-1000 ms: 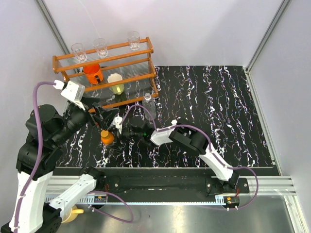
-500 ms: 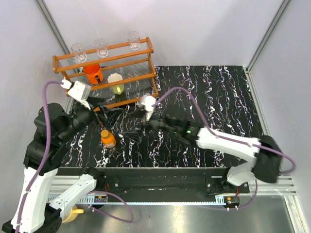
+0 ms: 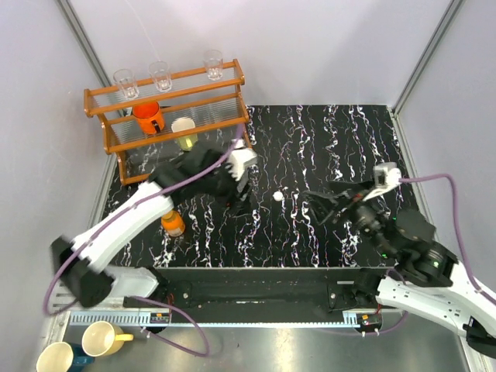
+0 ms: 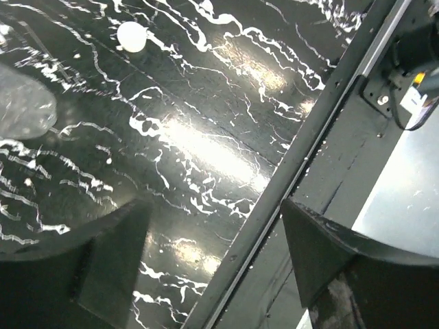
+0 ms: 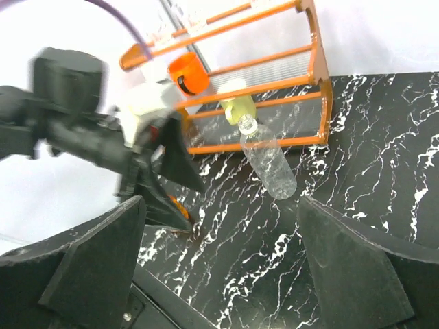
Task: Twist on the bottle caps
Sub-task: Pick up the bottle cap from the center of the board.
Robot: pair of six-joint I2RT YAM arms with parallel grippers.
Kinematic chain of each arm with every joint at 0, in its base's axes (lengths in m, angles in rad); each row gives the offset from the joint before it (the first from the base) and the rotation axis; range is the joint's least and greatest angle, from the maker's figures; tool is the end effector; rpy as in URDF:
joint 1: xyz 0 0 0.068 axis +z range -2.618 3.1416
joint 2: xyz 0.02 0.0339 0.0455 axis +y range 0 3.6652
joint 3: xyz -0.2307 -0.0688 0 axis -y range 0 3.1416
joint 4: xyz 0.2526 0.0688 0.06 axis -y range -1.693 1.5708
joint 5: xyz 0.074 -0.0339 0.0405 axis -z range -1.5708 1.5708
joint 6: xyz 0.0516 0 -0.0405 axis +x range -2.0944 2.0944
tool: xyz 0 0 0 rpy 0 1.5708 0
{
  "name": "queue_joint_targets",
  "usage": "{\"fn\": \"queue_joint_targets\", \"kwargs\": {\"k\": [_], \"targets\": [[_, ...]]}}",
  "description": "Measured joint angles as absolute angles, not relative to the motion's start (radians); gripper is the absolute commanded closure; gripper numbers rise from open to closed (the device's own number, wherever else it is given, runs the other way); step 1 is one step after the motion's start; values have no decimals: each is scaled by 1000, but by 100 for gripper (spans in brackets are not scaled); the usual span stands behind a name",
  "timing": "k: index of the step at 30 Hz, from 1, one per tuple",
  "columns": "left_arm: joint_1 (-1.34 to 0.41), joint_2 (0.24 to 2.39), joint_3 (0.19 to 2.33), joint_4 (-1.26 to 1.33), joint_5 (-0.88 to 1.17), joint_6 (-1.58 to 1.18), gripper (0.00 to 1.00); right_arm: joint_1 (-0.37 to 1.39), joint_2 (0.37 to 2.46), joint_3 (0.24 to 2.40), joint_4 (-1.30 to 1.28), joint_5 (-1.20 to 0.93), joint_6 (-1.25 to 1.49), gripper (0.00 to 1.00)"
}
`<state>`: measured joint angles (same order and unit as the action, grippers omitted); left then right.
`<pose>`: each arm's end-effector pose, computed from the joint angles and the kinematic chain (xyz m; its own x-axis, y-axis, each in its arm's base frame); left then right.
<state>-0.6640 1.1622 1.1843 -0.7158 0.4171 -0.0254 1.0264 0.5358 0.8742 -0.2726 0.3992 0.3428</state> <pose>0.2019 -0.1845 0.3133 -0.5239 0.3805 -0.7621 0.7957 0.5379 -0.2785 0.1007 0.1276 0.3797 -0.1653 0.3249 -0.9312 -0.5646 0.7430 0.3595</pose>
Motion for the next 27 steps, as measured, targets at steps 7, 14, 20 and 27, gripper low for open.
{"fn": "queue_joint_targets", "kwargs": {"k": [7,14,20,27], "targets": [[-731,1721,1642,-840,401,119,33,1026,432,874,-403,516,431,30],[-738,1954,1800,-861,376,185,37,1020,680,995,-683,766,550,36],[-762,2034,1801,-813,340,221,45,762,871,1017,-786,659,638,32],[-761,2099,1799,-728,314,245,62,523,937,953,-744,389,668,30]]}}
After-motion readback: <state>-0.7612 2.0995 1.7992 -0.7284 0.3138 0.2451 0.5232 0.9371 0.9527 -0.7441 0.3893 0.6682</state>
